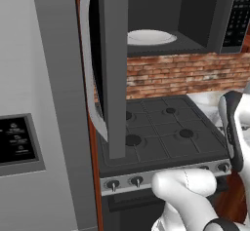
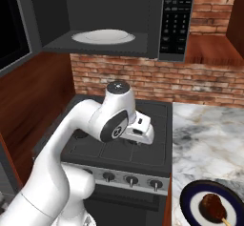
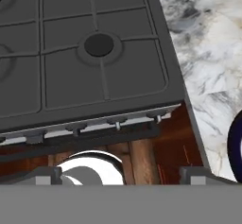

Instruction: Pick the steak from the counter and place it in the microwave.

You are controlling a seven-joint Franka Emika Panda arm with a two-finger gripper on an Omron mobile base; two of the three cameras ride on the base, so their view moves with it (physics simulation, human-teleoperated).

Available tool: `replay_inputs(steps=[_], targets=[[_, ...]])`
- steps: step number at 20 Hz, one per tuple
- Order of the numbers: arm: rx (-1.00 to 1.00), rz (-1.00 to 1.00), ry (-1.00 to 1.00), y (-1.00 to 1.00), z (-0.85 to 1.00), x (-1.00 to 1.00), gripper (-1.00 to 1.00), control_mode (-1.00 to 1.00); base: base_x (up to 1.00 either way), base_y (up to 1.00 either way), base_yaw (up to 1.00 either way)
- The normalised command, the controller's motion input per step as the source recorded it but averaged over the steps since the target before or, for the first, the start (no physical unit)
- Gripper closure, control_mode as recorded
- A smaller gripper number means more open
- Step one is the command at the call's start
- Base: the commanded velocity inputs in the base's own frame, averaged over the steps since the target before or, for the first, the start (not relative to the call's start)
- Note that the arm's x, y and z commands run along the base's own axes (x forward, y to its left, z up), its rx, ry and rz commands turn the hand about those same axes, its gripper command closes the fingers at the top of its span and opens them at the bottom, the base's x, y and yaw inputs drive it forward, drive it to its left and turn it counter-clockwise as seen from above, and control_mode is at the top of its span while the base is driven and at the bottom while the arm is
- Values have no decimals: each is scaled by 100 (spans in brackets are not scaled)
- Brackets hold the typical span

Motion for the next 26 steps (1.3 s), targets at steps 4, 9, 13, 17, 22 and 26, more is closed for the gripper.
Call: replay_inputs(steps=[4, 9, 13, 17, 22, 26], targets=[[0, -12, 2, -86, -20, -15, -100, -100, 0, 0, 0], [0, -15, 13, -99, -24, 0, -100, -100, 0, 0, 0], [0, -15, 13, -98, -36, -2, -100, -100, 0, 0, 0], [2, -1, 10, -100, -55, -27, -100, -100, 0, 0, 0], [4, 20, 10, -82, -61, -53, -100, -100, 0, 0, 0], [4, 36, 8, -60, -48, -11, -100, -100, 0, 0, 0]])
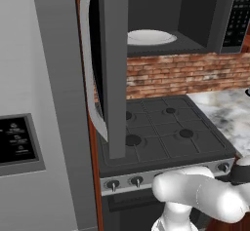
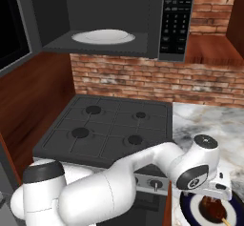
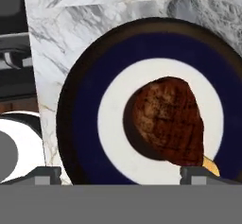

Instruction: Pick the steak from the counter and place it in the microwave.

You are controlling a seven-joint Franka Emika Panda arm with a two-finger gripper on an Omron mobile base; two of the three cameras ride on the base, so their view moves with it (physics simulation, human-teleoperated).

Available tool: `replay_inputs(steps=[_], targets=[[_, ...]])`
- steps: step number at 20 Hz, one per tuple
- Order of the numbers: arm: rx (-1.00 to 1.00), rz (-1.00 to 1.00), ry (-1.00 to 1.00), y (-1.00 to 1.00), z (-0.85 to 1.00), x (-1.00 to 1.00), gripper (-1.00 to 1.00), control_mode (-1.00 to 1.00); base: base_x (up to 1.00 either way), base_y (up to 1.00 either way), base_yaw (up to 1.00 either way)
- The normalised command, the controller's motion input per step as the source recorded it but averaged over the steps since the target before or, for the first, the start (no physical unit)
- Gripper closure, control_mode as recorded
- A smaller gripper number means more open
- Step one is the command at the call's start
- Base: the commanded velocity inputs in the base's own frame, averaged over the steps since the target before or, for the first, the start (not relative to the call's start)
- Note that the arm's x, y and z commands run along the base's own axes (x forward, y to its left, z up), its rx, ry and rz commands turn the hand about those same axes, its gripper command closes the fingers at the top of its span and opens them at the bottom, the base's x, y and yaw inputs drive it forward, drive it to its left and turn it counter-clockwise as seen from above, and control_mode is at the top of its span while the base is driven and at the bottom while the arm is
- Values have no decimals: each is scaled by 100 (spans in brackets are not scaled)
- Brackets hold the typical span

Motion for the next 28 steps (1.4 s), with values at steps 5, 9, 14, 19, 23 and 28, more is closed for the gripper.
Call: replay_inputs(steps=[5, 9, 14, 19, 23, 28], targets=[[0, 25, 6, -11, -6, 0, -100, -100, 0, 0, 0], [0, 16, 5, -17, -20, 0, -100, -100, 0, 0, 0], [0, 16, -3, -51, -72, -28, -100, -100, 0, 0, 0], [0, 5, -8, -31, -44, 5, -100, -100, 0, 0, 0], [0, 0, 0, -38, -10, 42, -100, -100, 0, 0, 0], [0, 0, 0, -30, -13, 2, -100, -100, 0, 0, 0]])
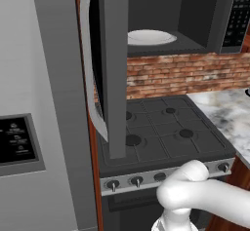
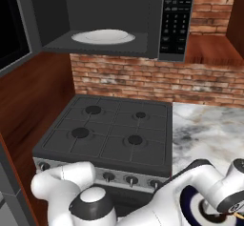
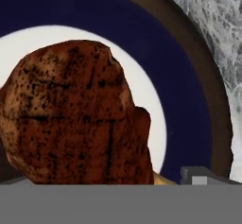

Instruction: Pick the steak from the counter and place it in the microwave.

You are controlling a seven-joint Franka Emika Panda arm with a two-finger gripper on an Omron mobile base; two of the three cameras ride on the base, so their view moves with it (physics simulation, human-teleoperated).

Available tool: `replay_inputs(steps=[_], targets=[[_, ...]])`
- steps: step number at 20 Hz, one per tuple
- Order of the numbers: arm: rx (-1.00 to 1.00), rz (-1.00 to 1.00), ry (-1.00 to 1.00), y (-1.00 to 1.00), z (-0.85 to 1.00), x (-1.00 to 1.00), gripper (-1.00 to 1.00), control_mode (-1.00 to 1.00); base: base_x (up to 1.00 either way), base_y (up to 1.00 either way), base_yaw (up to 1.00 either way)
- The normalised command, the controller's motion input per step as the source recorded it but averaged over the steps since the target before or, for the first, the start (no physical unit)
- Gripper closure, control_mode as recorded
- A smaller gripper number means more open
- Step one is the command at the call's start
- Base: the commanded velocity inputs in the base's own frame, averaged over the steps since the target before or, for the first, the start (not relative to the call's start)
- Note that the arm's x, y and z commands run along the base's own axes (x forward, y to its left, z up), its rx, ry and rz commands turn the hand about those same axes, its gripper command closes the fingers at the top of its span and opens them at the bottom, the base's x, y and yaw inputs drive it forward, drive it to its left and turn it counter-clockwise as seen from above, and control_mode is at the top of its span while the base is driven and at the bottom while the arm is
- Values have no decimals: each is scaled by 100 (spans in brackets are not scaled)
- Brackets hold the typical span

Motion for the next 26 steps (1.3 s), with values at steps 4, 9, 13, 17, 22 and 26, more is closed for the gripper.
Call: replay_inputs(steps=[4, 9, 13, 17, 22, 26], targets=[[0, 0, 2, -2, -47, -17, -100, -100, 0, 0, 0], [0, 1, 1, 17, -41, -1, 100, -100, 0, 0, 0], [0, 6, -4, 21, -34, -6, 100, -100, 0, 0, 0], [0, 5, -9, 36, -16, -3, 100, -100, 0, 0, 0], [0, 3, -7, 61, 2, 0, 100, -100, 0, 0, 0], [-1, 0, 0, 76, 40, 4, 100, -100, 0, 0, 0]])
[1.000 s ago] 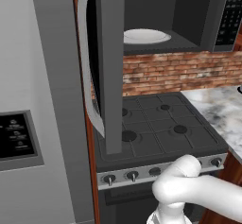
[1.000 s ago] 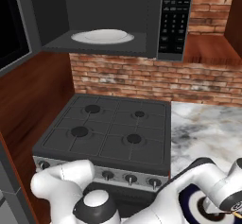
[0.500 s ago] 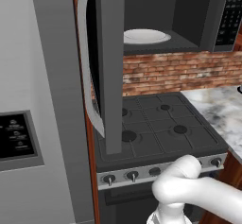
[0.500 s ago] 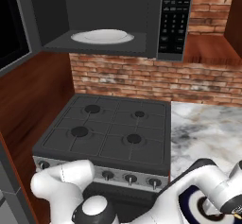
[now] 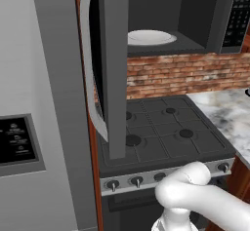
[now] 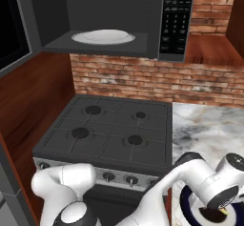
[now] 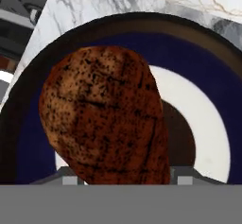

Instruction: Pick the steak from the counter and place it in the microwave.

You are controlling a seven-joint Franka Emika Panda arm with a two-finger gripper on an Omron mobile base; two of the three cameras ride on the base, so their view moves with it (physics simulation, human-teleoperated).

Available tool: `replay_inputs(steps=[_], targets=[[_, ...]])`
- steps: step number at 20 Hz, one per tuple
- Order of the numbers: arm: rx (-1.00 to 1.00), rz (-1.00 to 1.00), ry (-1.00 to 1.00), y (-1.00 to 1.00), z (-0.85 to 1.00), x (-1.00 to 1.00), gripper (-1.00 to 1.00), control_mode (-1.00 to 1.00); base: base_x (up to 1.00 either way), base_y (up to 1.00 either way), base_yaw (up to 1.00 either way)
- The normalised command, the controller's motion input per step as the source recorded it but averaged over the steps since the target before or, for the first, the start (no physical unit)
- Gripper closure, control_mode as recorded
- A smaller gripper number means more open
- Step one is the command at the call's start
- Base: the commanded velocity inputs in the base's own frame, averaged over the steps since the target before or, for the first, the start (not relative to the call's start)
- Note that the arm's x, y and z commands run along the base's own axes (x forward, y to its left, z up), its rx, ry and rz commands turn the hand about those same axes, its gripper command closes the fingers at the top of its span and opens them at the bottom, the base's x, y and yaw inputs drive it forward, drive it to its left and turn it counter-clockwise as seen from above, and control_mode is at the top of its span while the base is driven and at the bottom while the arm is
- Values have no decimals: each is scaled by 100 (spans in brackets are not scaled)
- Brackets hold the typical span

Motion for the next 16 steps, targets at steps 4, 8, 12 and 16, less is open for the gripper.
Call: replay_inputs(steps=[4, 8, 12, 16], targets=[[-4, 0, 0, 97, 55, 0, 100, -100, 0, 0, 0], [-3, 0, 2, 100, 75, 30, 100, -100, 0, 0, 0], [0, 0, 1, 100, 94, 60, 100, -100, 0, 0, 0], [3, 0, 0, 99, 100, 43, 100, -100, 0, 0, 0]])
